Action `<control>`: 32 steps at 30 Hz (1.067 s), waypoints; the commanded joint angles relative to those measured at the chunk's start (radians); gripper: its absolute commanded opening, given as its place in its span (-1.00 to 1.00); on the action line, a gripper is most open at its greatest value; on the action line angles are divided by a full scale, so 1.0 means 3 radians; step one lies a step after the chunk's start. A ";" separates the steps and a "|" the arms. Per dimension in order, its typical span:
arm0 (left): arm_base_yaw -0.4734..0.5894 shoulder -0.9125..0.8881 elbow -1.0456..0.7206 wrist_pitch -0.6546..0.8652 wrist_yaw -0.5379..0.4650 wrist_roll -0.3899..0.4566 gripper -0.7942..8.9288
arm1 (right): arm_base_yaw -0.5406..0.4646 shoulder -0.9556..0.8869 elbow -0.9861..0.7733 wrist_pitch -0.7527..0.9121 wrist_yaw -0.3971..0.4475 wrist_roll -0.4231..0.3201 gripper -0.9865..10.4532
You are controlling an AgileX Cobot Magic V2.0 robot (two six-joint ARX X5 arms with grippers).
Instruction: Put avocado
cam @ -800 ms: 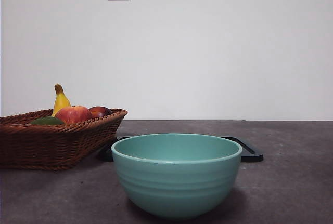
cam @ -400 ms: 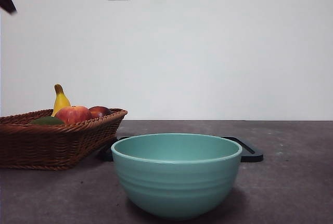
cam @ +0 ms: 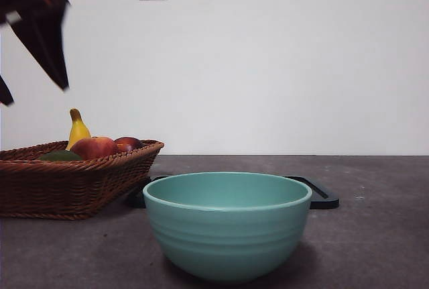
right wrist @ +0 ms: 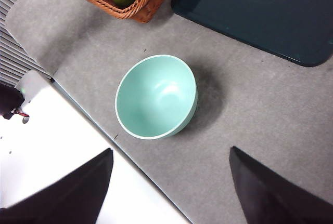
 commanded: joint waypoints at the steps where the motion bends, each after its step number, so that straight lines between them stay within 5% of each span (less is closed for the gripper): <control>1: -0.0045 0.0285 0.0149 0.0064 -0.0148 0.0117 0.01 | 0.0019 0.0022 0.0057 0.0029 -0.0003 -0.0015 -0.21; 25: -0.0078 0.1348 0.0270 0.0436 -0.0332 0.0127 0.00 | 0.0018 0.0023 0.0057 0.0032 -0.0001 -0.0015 -0.21; 32: -0.0097 0.1381 0.0270 0.0412 -0.0332 0.0125 -0.21 | 0.0018 0.0023 0.0057 0.0036 0.0000 -0.0015 -0.21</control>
